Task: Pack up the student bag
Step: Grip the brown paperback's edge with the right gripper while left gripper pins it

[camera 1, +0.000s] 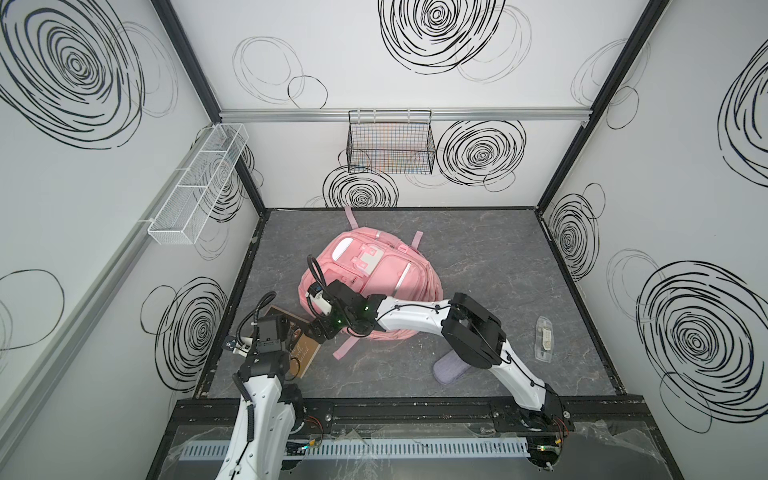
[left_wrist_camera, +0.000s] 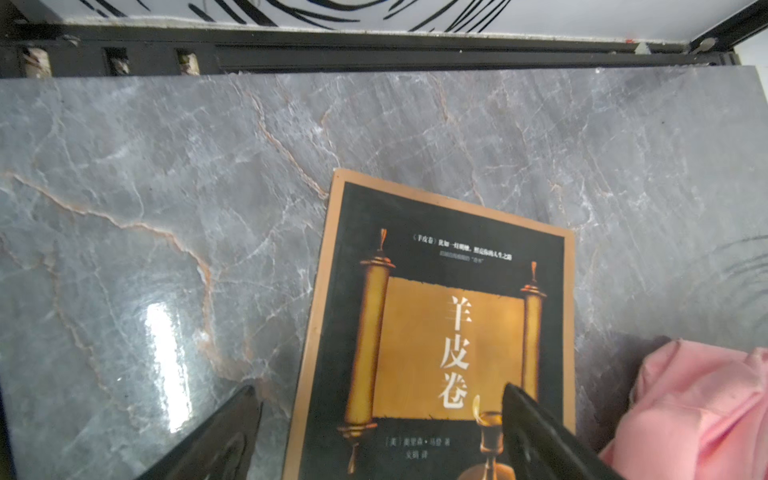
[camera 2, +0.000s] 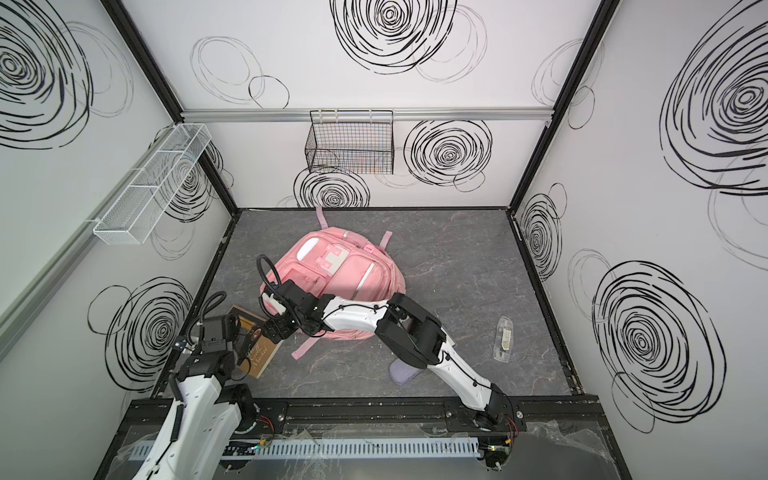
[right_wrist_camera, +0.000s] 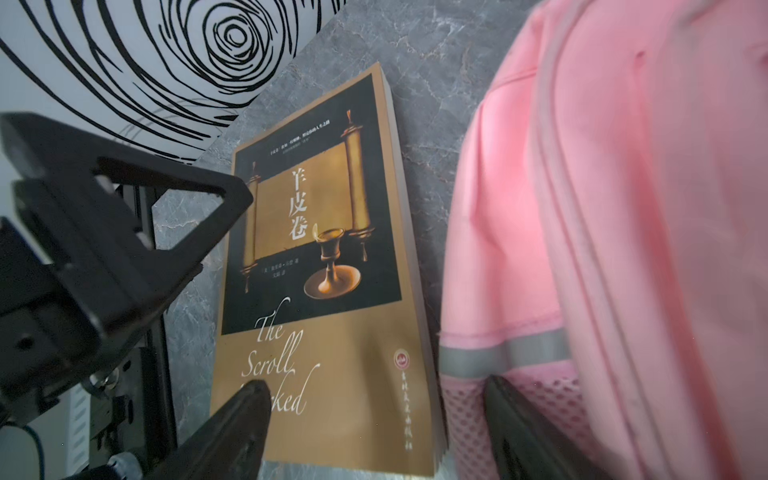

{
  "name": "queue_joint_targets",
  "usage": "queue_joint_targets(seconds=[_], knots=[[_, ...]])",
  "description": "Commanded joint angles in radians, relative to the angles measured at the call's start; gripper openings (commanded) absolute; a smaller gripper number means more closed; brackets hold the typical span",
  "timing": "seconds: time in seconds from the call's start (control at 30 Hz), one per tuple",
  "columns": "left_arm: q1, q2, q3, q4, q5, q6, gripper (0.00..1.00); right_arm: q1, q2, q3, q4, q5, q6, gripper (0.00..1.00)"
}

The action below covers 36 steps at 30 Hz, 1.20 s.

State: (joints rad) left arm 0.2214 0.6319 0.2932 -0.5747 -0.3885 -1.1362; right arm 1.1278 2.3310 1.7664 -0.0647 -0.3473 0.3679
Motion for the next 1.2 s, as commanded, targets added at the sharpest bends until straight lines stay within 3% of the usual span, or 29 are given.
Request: queue_joint_targets(seconds=[0.0,0.33,0.47,0.6,1.0,1.17], knots=[[0.033,0.016,-0.012,0.054,0.023,0.024,0.94,0.016,0.029,0.026,-0.045,0.011,-0.029,0.83],[0.061,0.064,-0.073,0.148,0.097,0.046,0.94,0.034,0.034,0.036,-0.049,0.045,-0.043,0.82],[0.063,0.070,-0.089,0.159,0.097,0.041,0.95,0.033,0.088,0.065,-0.058,-0.041,-0.046,0.80],[0.070,0.071,-0.101,0.172,0.103,0.040,0.95,0.033,0.126,0.139,-0.146,-0.030,-0.046,0.78],[0.061,0.054,-0.125,0.229,0.105,0.090,0.94,0.009,0.173,0.125,-0.149,-0.148,-0.048,0.78],[0.058,0.055,-0.156,0.278,0.155,0.103,0.94,-0.003,0.148,0.119,-0.141,-0.245,0.016,0.68]])
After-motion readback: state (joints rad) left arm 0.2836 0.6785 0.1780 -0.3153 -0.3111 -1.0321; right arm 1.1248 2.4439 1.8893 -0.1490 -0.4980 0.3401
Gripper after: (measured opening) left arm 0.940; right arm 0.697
